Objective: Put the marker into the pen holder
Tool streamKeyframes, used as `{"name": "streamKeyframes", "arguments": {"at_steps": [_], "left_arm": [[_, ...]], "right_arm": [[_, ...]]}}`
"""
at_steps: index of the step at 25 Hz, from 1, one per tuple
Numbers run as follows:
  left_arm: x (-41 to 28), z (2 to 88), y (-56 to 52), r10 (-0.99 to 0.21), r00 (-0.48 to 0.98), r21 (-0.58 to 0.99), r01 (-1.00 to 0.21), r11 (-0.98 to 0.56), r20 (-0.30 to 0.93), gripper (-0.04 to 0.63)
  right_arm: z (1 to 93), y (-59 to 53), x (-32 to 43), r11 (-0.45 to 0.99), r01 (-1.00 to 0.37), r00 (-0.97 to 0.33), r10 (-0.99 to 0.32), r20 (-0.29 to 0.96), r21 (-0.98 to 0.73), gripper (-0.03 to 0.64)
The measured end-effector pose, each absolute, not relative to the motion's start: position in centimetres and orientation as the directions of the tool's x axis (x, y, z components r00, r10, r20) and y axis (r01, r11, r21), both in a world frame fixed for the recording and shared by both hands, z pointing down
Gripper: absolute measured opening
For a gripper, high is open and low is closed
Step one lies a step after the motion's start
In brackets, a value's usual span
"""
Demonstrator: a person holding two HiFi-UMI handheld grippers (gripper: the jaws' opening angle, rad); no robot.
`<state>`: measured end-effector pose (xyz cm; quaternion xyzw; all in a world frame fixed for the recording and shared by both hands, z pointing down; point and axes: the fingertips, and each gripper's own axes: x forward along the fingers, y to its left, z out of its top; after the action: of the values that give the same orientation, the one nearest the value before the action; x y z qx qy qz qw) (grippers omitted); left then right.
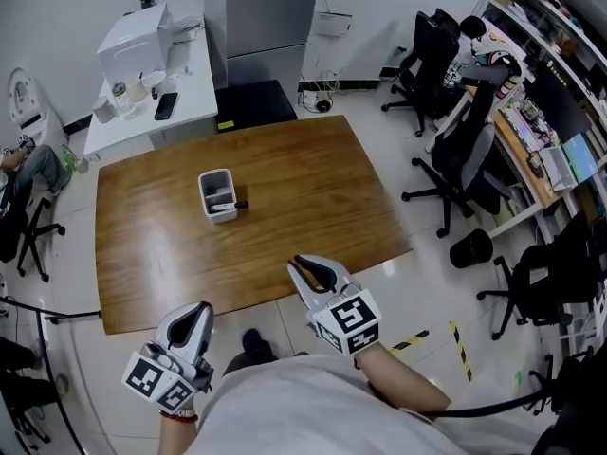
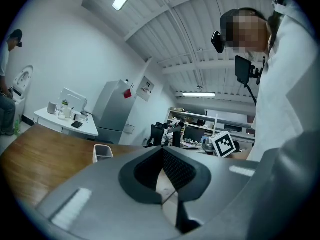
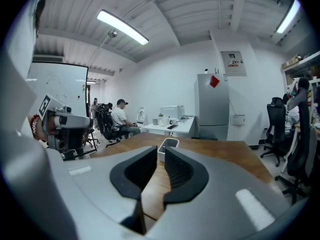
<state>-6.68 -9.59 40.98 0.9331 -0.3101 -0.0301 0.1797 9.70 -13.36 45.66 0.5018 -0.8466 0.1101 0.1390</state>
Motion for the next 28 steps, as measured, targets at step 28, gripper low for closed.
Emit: {"name": "streamKeyframes", "arguments": {"at_steps": [28], "left_arm": [[-3.4, 43.3, 11.1, -0.678, 0.724, 0.347, -0.673, -0.653, 0.127, -0.011]], "right_arm": [[44.8, 6.5, 10.7, 0.607, -0.793, -0.595, -0.758, 0.266, -0.045, 0.049]]}}
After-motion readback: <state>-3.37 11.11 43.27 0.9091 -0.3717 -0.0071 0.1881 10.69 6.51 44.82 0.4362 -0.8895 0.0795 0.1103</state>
